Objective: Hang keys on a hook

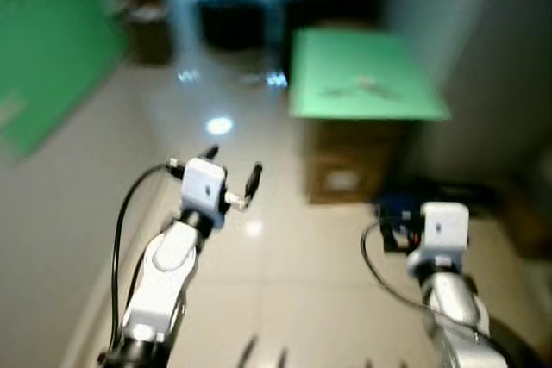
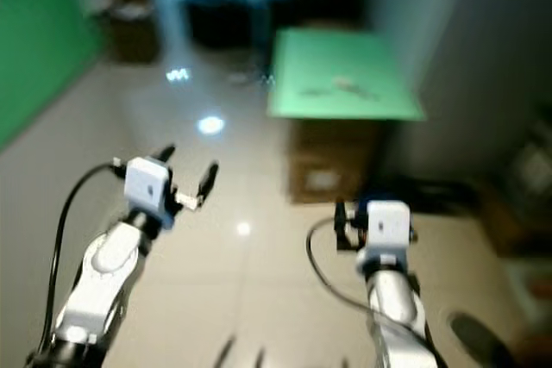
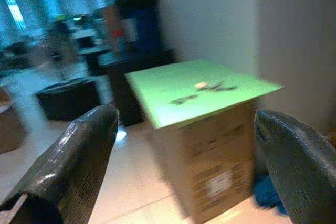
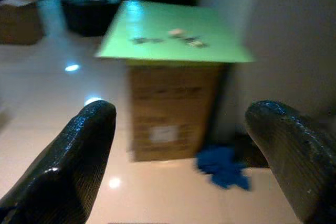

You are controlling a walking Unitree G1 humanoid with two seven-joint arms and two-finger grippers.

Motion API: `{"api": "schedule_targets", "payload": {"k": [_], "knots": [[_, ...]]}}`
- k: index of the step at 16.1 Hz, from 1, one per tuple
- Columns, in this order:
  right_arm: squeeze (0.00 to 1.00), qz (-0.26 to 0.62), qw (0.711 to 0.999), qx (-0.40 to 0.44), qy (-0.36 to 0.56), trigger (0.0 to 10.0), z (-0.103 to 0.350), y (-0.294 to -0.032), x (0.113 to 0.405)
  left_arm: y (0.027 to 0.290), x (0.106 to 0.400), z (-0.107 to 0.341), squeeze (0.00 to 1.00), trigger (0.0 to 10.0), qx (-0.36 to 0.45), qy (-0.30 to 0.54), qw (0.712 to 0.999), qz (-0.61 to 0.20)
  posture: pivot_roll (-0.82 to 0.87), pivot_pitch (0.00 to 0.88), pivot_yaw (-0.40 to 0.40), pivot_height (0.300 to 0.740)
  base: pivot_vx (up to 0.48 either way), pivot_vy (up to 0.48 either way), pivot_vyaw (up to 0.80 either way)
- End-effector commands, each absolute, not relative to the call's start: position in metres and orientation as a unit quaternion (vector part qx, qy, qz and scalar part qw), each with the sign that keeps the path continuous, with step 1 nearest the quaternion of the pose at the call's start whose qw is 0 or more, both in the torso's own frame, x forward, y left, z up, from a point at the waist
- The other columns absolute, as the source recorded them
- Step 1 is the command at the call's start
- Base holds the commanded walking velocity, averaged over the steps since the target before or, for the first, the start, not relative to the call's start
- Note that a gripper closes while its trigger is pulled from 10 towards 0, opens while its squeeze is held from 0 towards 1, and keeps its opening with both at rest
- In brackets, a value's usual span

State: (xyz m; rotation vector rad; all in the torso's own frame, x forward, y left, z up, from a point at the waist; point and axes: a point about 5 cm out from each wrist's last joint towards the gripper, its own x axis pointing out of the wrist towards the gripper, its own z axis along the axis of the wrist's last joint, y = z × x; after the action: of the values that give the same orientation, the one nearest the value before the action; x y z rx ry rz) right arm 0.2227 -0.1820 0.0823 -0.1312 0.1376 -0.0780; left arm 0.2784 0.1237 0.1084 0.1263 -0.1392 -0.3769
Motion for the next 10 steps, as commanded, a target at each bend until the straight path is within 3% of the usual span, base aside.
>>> {"api": "schedule_targets", "payload": {"k": [1, 7, 10], "knots": [[0.0, -0.044, 0.994, -0.078, 0.058, 10.0, 0.0868, -0.1826, 0.2263, 0.1228, 0.2782, 0.1089, 0.0, 10.0, 0.07, -0.071, 0.977, -0.189, -0.18, 0.0, 0.044, 0.74, 0.401, 0.0, 0.0], [0.0, -0.023, 0.994, -0.095, 0.05, 10.0, 0.0887, -0.1794, 0.2267, 0.1245, 0.2801, 0.1114, 0.0, 10.0, 0.066, -0.077, 0.979, -0.177, -0.18, 0.0, 0.044, 0.74, 0.398, -0.246, 0.0], [0.0, -0.011, 0.993, -0.107, 0.05, 10.0, 0.089, -0.1771, 0.2279, 0.1232, 0.2816, 0.1119, 0.0, 10.0, 0.064, -0.077, 0.979, -0.177, -0.18, 0.0, 0.049, 0.74, 0.396, -0.244, 0.71]]}}
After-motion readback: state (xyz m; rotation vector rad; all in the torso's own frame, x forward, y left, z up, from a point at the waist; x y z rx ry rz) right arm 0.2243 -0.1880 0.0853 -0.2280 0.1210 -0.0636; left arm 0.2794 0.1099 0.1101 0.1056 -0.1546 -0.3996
